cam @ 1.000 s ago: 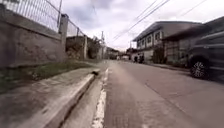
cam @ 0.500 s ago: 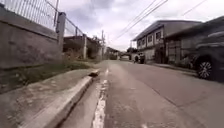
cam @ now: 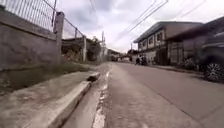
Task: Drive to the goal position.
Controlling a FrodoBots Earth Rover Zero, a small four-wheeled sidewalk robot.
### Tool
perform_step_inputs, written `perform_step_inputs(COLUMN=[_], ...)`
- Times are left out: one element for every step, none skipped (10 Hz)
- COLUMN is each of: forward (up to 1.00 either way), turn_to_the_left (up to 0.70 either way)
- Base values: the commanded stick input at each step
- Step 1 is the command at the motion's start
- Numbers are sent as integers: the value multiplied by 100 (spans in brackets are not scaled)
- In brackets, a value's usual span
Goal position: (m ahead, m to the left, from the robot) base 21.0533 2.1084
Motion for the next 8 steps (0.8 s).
perform_step_inputs(forward=[70, 70, 70, 70, 70, 70, 70, 70], turn_to_the_left=[0, 0, 0, 0, -3, -5, -8, -10])
